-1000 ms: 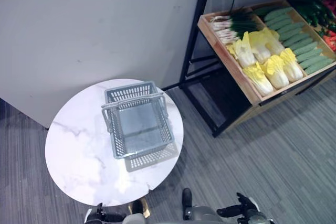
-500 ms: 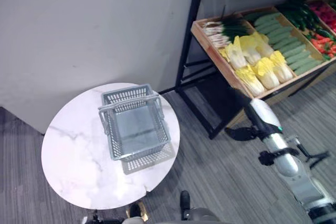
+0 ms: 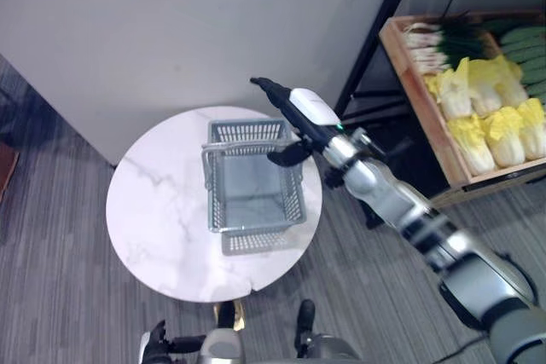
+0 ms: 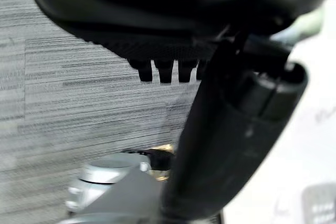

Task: Get the vegetables into the basket

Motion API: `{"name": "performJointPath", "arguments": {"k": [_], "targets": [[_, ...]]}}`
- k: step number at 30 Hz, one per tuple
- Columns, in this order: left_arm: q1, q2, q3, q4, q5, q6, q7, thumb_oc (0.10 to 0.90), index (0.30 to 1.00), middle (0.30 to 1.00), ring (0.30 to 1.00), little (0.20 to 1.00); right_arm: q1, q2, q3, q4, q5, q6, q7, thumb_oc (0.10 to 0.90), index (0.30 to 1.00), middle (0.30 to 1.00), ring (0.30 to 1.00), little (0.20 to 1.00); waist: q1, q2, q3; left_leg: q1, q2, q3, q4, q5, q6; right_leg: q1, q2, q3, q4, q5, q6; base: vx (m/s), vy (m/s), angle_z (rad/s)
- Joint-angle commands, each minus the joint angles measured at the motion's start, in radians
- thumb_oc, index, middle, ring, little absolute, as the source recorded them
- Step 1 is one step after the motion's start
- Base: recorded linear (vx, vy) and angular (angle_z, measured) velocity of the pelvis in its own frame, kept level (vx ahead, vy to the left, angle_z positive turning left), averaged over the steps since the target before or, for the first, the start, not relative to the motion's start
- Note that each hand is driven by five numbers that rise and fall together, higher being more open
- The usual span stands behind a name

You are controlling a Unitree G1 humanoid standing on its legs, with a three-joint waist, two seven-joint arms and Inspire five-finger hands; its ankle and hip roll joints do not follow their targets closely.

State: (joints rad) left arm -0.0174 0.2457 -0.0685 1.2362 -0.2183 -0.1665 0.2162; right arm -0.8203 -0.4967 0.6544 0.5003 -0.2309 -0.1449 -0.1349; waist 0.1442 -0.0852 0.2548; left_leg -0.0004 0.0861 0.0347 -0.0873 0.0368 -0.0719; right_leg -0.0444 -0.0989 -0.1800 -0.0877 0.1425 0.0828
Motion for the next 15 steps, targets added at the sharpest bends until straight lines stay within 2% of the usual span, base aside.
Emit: {"name": "performJointPath", "arguments": {"k": [1, 15], "targets": [[-0.017, 0.034, -0.06, 0.024, -0.06, -0.034, 0.025, 0.9, 1.0, 1.0, 1.0, 1.0, -0.102, -0.031, -0.037, -0.055, 0.05, -0.033, -0.075, 0.9, 1.0, 1.0, 1.0, 1.0, -0.009, -0.02, 0.01, -0.006, 0.0, 0.015, 0.0, 0.011, -0.017, 0.048, -0.091, 0.002, 0.016, -0.028, 0.109, 0.0, 0.0, 0.0], [-0.067, 0.038, -0.121, 0.005, -0.11, -0.057, 0.037, 0.9, 1.0, 1.0, 1.0, 1.0, -0.261, 0.004, 0.033, 0.183, 0.028, -0.007, -0.097, 0.9, 1.0, 1.0, 1.0, 1.0, 0.021, -0.002, 0.05, -0.073, -0.004, -0.026, 0.0, 0.037, -0.022, 0.001, -0.097, -0.02, 0.026, -0.026, 0.106, -0.01, 0.009, 0.06]]}}
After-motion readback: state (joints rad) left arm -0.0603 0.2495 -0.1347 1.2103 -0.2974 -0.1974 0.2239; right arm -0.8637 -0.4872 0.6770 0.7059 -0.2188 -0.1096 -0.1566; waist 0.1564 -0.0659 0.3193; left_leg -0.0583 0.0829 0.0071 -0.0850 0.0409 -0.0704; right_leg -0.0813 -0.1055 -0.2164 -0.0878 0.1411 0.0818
